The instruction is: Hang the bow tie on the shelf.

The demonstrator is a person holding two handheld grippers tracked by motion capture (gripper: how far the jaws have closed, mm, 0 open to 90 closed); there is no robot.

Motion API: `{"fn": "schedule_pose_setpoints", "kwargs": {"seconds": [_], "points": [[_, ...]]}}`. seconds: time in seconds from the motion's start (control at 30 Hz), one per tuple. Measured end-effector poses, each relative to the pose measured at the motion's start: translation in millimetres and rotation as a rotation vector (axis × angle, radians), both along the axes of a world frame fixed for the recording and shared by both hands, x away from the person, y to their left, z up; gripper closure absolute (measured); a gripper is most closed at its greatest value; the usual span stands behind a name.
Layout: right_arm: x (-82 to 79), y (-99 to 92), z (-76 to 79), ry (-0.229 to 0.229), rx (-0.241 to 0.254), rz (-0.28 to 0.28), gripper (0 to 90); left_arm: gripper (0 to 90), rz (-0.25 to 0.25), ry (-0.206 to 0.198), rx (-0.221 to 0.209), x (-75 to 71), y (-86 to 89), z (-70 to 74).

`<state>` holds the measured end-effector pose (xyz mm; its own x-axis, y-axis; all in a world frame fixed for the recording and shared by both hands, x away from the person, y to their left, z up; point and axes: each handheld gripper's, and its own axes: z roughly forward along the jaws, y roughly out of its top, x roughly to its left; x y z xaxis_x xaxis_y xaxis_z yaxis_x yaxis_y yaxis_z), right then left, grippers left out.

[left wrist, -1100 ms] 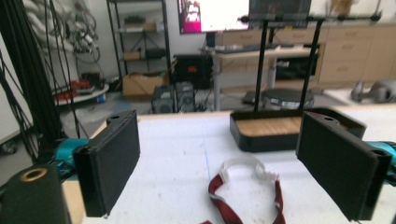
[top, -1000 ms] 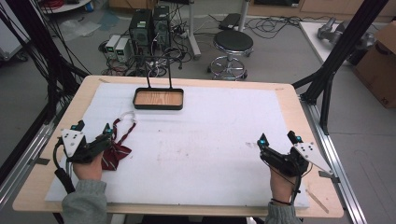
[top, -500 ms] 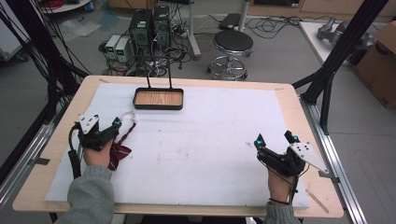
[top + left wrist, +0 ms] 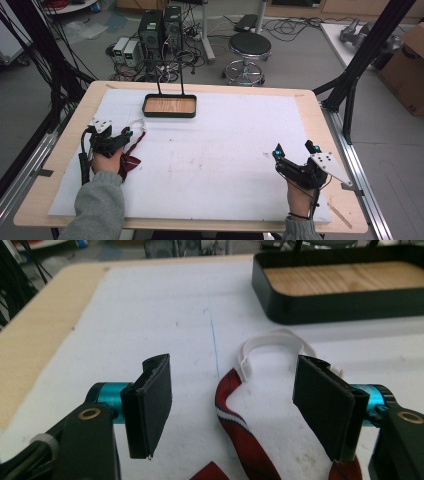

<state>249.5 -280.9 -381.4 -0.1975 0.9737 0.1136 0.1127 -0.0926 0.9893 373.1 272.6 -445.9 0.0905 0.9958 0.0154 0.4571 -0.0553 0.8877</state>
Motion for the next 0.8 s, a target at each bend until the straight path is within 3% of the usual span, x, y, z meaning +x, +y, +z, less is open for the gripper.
{"fn": "schedule_pose_setpoints", "kwargs": {"seconds": [0.2,0.3,0.33,0.4,0.43,0.7,0.8], "points": [[0.1,0.1,0.2,0.001,-0.002,-0.004,2.1,40.3,0.001,0.007,0.000,0.8,0.8,-0.9],[0.0,0.2,0.3,0.002,-0.003,-0.006,2.1,40.5,-0.027,0.095,0.018,8.3,-0.4,-1.9],[0.1,0.1,0.3,-0.002,-0.007,-0.004,2.1,40.1,-0.027,0.095,0.018,8.3,-0.4,-1.9],[-0.4,0.4,0.6,0.002,-0.005,-0.004,2.1,40.0,-0.029,0.162,0.019,15.1,-0.8,-3.7],[-0.4,0.2,0.7,-0.001,-0.008,-0.005,2.1,40.0,-0.025,0.171,0.019,16.3,-0.6,-4.1],[-0.6,-1.1,1.0,0.000,-0.006,-0.010,2.1,41.8,-0.017,0.197,0.004,18.5,1.1,-4.5],[-0.9,-0.7,1.0,-0.002,-0.007,-0.010,2.1,50.9,-0.038,0.192,0.002,18.0,0.7,-4.2]]}}
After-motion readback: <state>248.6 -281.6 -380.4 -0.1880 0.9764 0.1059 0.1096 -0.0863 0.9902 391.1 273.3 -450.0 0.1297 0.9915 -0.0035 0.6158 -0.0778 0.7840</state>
